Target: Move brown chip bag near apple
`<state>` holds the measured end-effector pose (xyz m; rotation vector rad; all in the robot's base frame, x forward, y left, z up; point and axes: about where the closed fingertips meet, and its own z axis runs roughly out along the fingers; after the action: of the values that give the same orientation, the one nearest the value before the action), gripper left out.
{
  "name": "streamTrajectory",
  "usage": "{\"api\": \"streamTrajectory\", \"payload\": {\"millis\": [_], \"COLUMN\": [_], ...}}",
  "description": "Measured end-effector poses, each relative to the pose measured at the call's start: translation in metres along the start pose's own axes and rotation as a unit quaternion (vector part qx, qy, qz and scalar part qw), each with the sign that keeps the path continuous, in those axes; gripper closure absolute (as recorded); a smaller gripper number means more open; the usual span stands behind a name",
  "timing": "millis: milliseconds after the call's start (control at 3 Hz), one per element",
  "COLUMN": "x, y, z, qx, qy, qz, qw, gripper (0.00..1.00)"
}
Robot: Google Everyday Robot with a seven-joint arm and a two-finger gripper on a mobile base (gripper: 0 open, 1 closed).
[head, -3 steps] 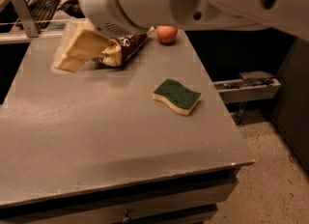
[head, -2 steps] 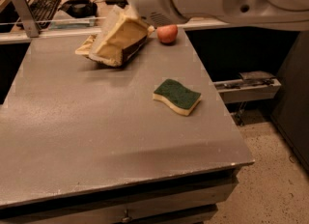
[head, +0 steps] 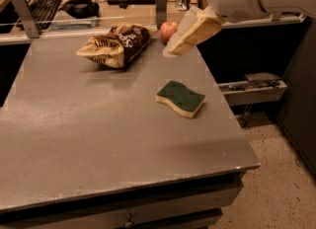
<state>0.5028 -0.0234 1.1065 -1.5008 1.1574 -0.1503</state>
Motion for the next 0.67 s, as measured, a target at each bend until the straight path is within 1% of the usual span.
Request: {"api": "streamTrajectory", "payload": {"millis": [333, 667], "x": [0.035, 0.073], "y": [-0.004, -0.009], "z": [-0.01, -0.02], "qx": [-0.025, -0.049], "qy": [0.032, 0.075], "qz": [-0.036, -0.067], "qw": [0.9986, 0.9937], "gripper": [0.0, 0.0]}}
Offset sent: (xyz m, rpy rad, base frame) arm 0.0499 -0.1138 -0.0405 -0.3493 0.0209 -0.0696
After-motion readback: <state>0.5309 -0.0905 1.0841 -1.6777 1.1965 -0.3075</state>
